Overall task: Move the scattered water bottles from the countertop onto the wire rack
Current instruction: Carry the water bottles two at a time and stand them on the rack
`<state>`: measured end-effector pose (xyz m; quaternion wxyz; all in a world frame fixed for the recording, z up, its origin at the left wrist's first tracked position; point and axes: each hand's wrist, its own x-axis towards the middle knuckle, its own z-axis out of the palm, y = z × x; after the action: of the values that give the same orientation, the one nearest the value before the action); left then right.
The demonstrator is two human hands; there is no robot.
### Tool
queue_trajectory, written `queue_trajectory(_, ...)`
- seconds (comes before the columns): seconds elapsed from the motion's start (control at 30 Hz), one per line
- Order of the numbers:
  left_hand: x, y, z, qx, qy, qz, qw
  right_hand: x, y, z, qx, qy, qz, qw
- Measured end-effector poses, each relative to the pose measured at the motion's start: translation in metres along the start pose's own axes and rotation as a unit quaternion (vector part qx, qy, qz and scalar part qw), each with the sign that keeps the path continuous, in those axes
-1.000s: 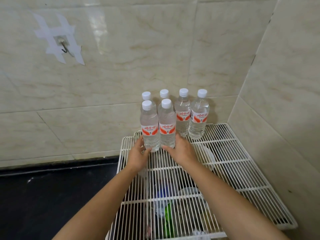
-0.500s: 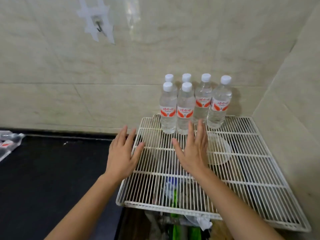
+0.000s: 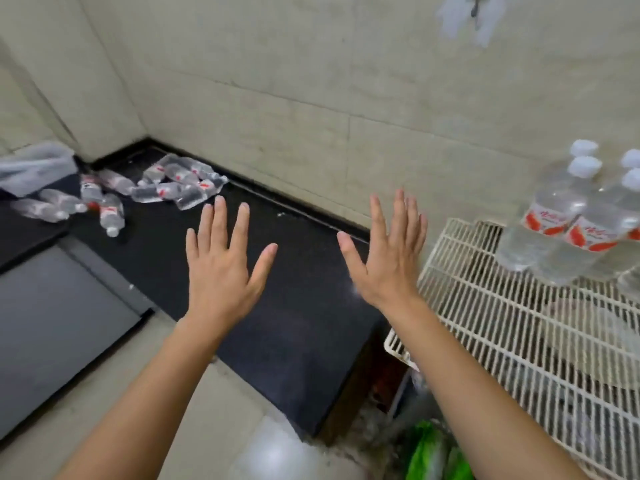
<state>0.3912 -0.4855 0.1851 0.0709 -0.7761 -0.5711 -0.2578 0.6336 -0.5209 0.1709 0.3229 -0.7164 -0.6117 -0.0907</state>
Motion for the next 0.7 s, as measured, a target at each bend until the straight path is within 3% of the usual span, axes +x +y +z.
queue_trajectory(0.17,-0.003,-0.157,-0.029,0.050,-0.002,-0.006,0.999,0.020,-0.142,0.078,-0.012,-0.021,-0.094,0.995)
queue_trajectory(0.33,0.012,-0.295,-0.075,0.087,-0.007,-0.039,0.995,0.039,-0.274,0.151,0.006,-0.067,-0.114,0.991)
queue_trajectory(0.7,0.047,-0.451,-0.068,0.069,-0.021,-0.099,0.992,0.090,-0.410,0.263,0.015,-0.119,-0.183,0.976)
